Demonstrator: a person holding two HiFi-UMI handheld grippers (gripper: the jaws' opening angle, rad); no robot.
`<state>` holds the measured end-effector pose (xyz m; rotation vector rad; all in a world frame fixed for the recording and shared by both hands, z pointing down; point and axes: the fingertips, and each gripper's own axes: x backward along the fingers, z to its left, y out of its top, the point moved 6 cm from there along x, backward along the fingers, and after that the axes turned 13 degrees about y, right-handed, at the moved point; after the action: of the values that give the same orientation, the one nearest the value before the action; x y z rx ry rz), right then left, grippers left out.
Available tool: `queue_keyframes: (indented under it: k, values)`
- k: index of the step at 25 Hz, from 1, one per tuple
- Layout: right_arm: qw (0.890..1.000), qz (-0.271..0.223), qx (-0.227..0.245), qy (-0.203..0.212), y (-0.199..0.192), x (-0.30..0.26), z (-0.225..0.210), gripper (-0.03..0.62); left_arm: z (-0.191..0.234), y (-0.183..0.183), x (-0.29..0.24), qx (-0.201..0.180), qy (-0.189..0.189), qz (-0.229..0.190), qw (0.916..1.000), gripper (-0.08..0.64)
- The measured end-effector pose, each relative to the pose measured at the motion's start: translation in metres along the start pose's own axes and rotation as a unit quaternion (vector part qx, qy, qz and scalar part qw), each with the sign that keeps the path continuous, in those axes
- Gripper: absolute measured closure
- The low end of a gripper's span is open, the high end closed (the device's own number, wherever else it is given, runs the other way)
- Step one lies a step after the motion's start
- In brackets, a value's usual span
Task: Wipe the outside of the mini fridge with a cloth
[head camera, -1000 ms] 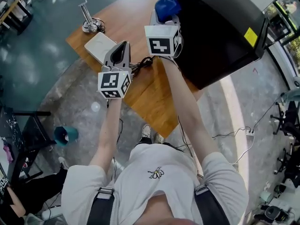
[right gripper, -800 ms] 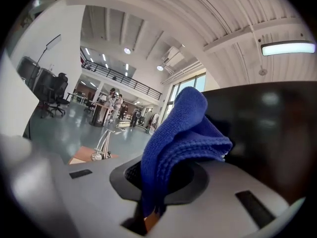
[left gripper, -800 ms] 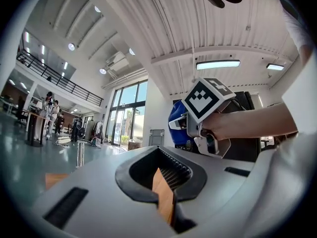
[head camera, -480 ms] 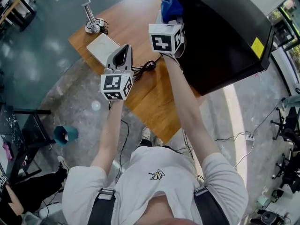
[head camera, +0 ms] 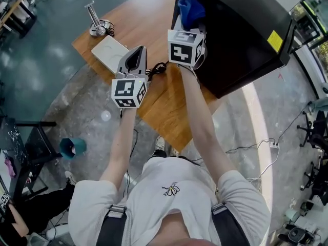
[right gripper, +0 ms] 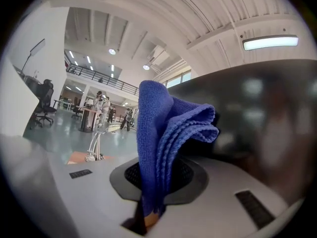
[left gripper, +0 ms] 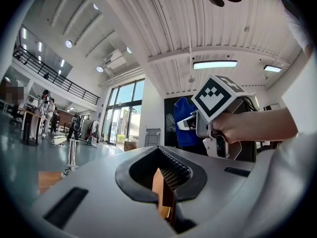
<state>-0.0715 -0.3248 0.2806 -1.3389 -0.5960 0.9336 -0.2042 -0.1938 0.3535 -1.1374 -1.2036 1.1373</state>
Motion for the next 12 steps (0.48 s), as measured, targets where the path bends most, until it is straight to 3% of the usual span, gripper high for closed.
queue_keyframes:
  k: [12]
  values:
    - [0.998, -0.005, 0.000, -0.063, -0.014, 0.095, -0.037, 0.525, -0.066, 0.009, 0.018, 0.005, -0.057, -0.006, 0.9983, 0.558]
